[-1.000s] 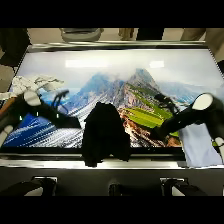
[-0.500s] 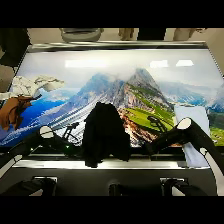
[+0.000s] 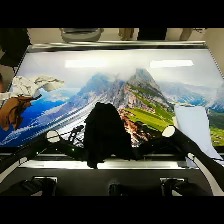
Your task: Fold the shirts.
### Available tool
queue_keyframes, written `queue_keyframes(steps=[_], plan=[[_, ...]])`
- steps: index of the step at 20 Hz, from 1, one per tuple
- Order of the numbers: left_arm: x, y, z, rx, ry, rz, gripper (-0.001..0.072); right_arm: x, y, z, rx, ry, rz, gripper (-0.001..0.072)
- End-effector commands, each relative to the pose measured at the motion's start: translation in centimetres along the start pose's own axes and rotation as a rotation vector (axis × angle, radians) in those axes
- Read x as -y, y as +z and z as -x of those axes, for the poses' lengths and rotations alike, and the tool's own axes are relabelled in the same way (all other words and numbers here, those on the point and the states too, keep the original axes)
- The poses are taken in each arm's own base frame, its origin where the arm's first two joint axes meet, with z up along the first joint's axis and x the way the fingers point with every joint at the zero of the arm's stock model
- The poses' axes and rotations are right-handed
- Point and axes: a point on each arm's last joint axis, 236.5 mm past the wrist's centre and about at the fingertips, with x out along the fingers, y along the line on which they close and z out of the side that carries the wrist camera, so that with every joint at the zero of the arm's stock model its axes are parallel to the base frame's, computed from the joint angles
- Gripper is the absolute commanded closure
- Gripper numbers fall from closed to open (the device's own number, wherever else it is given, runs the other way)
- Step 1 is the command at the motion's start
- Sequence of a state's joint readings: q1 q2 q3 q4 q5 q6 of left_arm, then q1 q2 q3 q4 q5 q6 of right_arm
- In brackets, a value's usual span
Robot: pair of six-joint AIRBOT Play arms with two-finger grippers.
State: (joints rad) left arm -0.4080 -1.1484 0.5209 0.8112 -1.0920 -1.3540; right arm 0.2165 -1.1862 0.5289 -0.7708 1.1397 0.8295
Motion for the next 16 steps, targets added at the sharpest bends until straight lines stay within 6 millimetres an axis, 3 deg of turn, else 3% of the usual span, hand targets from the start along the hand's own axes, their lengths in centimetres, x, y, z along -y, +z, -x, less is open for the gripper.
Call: queue_keyframes(steps=[1,3,4,6,8,10,11,13,14,15,16], plan=[[0.2,0.2,0.0,0.01,-0.002,-0.002,0.0678,-0.5,0.9,-2.1,0.015,0.023,-0.07,0.0006],[0.3,0.2,0.1,0.015,-0.002,-0.006,0.0678,-0.3,1.5,-2.9,0.032,0.048,-0.13,0.0068],[0.3,0.2,0.2,0.018,-0.003,-0.009,0.0679,-0.3,2.0,-3.0,0.049,0.058,-0.149,0.0176],[0.7,0.6,0.5,0.033,-0.006,-0.047,0.0679,-0.5,2.8,-2.7,0.074,0.061,-0.14,0.0657],[2.0,2.6,2.7,0.114,-0.016,-0.113,0.068,-1.1,4.0,-1.4,0.077,0.051,-0.032,0.0676],[4.6,6.4,8.1,0.294,-0.026,-0.184,0.0681,-1.8,6.7,2.3,0.108,-0.045,0.13,0.0676],[6.3,8.5,12.5,0.425,-0.031,-0.226,0.0681,-2.0,8.5,5.1,0.145,-0.132,0.208,0.0676],[10.1,11.1,23.7,0.727,-0.023,-0.315,0.0681,-3.4,13.2,14.4,0.303,-0.389,0.35,0.0676],[12.2,11.2,30.0,0.888,-0.005,-0.363,0.0681,-4.8,15.2,20.5,0.419,-0.546,0.409,0.0675],[14.5,10.1,37.1,1.068,0.028,-0.415,0.0681,-6.9,16.6,28.4,0.576,-0.734,0.46,0.0675],[16.7,8.0,43.7,1.247,0.068,-0.449,0.0681,-9.9,16.4,36.9,0.756,-0.913,0.489,0.0675]])
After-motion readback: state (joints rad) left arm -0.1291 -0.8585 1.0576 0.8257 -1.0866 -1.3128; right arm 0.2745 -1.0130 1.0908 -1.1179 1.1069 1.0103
